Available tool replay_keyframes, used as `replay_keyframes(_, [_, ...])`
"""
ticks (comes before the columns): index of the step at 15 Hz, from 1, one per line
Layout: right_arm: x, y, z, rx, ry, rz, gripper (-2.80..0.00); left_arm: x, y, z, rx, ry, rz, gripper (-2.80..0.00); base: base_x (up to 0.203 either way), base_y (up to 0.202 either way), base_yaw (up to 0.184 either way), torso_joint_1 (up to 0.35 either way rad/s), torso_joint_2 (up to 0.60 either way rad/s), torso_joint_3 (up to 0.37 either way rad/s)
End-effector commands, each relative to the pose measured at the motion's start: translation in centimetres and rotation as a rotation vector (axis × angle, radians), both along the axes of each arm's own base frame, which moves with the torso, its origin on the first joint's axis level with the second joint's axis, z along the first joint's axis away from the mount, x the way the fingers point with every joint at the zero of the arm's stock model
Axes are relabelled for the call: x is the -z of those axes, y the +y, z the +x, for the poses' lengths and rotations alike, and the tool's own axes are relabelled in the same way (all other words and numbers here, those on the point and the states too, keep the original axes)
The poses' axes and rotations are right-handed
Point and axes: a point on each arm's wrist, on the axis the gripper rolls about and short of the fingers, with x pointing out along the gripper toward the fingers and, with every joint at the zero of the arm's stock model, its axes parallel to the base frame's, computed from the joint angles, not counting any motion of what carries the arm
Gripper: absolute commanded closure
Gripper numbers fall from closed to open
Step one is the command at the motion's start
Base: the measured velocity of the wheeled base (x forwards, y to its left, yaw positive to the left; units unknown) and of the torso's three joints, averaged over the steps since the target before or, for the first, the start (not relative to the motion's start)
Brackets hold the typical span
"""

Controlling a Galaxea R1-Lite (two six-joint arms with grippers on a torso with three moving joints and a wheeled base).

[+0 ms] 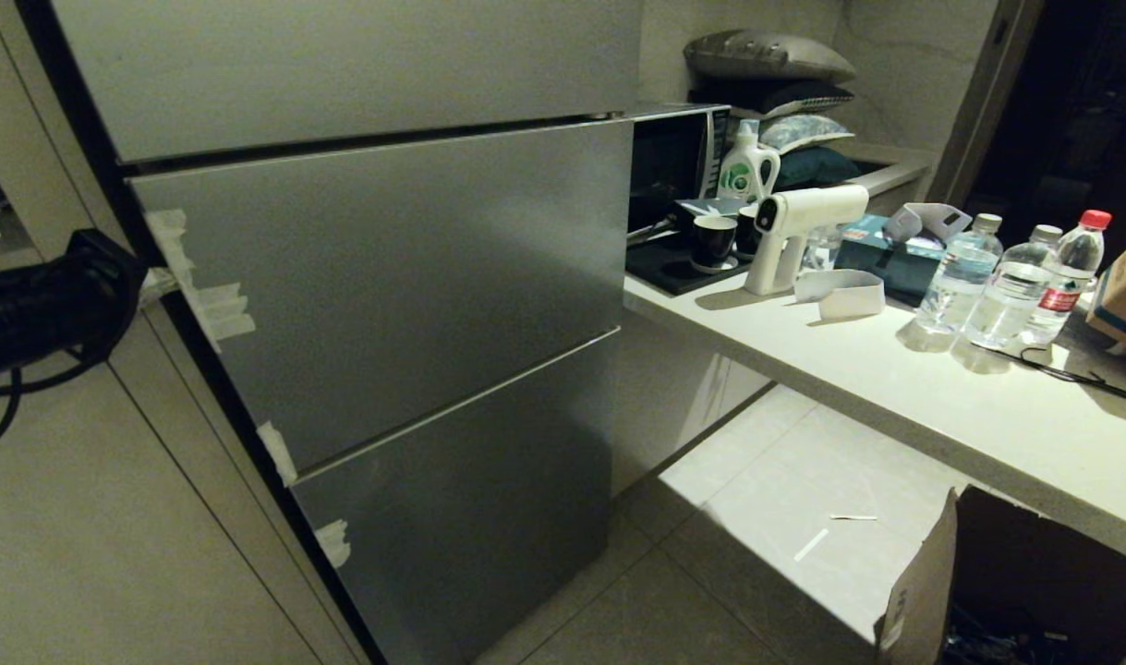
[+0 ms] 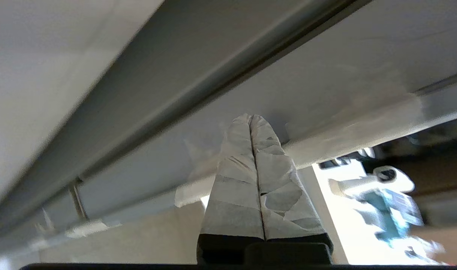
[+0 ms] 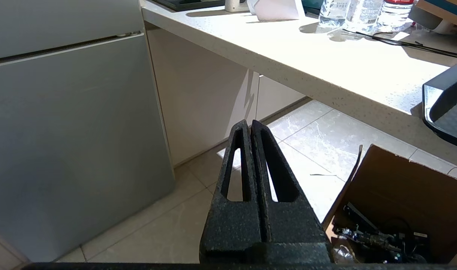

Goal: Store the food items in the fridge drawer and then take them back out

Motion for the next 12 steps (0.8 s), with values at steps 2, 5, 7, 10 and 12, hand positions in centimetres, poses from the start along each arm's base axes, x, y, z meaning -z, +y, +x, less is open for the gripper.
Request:
replay_keyframes(2, [0.8,0.0,0.2,-0.001,0.029,0.001,0.00,0.9,-0.1,0.1,0.037,0.032,-0.030,0.00,0.000,0.000,0.000,0.000,0.00,0.000])
replay_keyframes(5, [0.8,0.0,0.2,0.001,0.029,0.001,0.00,1.6,-0.2,-0.2,0.047,0.054,-0.037,0.00,0.000,0.000,0.000,0.000,0.00,0.000])
replay_keyframes(7, [0.8,0.0,0.2,0.000,0.029,0.001,0.00,1.4,-0.3,-0.5,0.047,0.048,-0.036,0.00,0.000,0.000,0.000,0.000,0.00,0.000])
replay_keyframes(10, [0.8,0.0,0.2,-0.001,0.029,0.001,0.00,1.0,-0.5,-1.6,0.047,0.036,-0.031,0.00,0.000,0.000,0.000,0.000,0.00,0.000])
replay_keyframes(12, [0.8,0.0,0.2,0.001,0.029,0.001,0.00,0.7,-0.8,-2.9,0.049,0.027,-0.029,0.00,0.000,0.000,0.000,0.000,0.00,0.000])
